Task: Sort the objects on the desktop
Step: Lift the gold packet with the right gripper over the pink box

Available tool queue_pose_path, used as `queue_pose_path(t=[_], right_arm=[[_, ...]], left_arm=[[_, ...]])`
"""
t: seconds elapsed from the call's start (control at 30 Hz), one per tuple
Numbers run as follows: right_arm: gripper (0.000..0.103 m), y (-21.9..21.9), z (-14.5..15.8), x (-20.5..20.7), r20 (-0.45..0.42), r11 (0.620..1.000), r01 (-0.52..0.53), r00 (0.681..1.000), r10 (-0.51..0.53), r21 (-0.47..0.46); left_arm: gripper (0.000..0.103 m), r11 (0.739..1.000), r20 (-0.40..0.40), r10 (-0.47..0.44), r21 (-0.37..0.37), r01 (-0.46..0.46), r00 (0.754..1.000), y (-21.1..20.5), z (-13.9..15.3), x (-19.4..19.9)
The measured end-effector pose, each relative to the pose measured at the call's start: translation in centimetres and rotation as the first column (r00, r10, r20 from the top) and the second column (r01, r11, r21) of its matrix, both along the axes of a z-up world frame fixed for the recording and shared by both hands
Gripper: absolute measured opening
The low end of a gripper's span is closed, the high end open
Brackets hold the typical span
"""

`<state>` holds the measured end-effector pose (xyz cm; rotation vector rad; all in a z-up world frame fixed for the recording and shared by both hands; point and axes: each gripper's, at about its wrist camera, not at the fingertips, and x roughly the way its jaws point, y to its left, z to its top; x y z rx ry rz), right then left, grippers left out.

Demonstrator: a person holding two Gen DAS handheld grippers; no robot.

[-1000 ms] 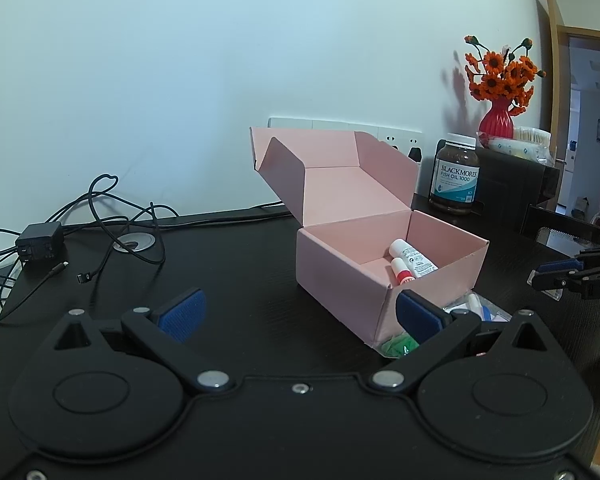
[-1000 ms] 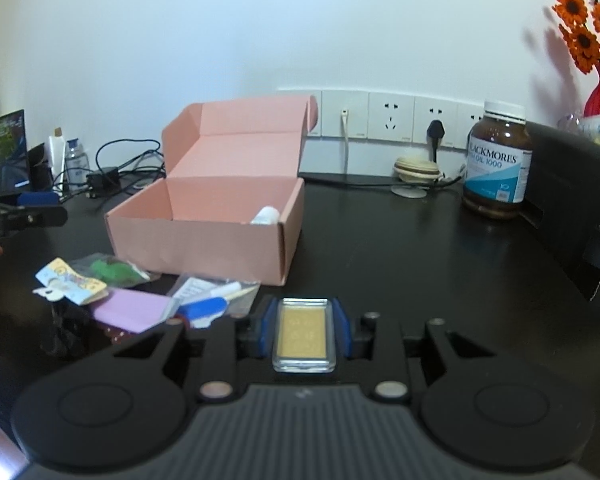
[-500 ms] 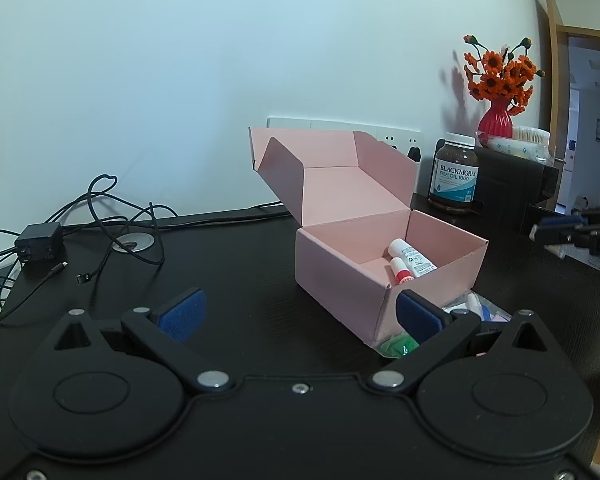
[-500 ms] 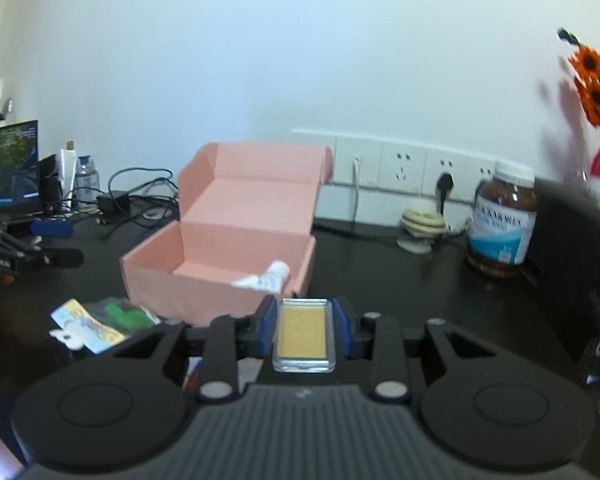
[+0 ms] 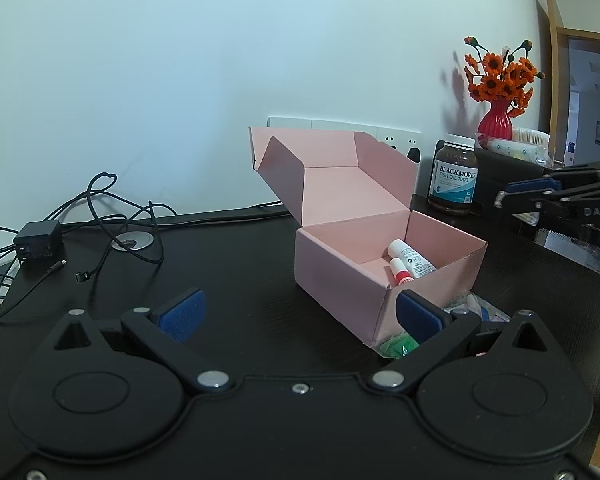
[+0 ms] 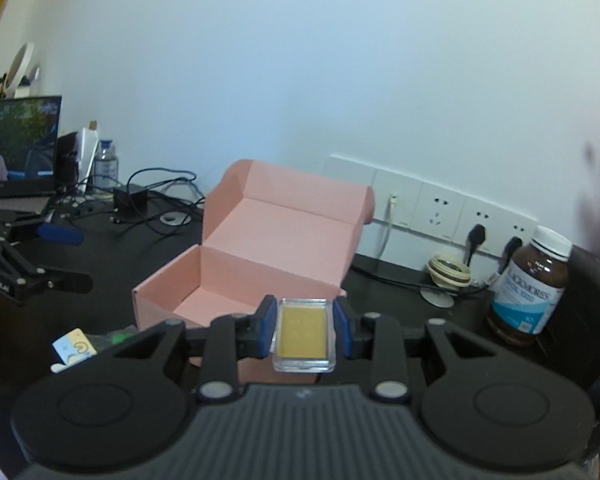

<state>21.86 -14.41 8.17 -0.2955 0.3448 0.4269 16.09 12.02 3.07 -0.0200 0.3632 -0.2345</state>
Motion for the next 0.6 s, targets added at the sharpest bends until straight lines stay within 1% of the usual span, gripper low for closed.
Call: queue_pose_path(t=[0.17, 0.33, 0.47, 0.6], right_arm=[[0.03, 2.4, -0.3, 2.4, -0.056, 0.999, -0.034, 0.998, 0.032, -0.035], [0.03, 4.9, -0.4, 5.7, -0.143, 0.998, -0.059, 0.988, 0.057, -0.008], [0.03, 6.3, -0.6, 8.3, -0.233, 0.998, -0.054, 0.971, 0.06, 0.033], [0.03, 7.3, -1.3, 10.9, -0.341, 0.998, -0.011, 0.939, 0.033, 0.065]], left_arm=[[0.103, 1.0, 0.001, 0.0, 0.001, 0.0, 1.0, 0.0, 0.0, 0.0], [0.103, 1.0, 0.002, -0.002, 0.007, 0.002, 1.0, -0.1, 0.0, 0.0], [0.103, 1.0, 0.002, -0.007, 0.007, 0.007, 1.0, -0.1, 0.0, 0.0], [0.103, 1.0, 0.0, -0.009, -0.001, 0.009, 1.0, 0.0, 0.0, 0.0]])
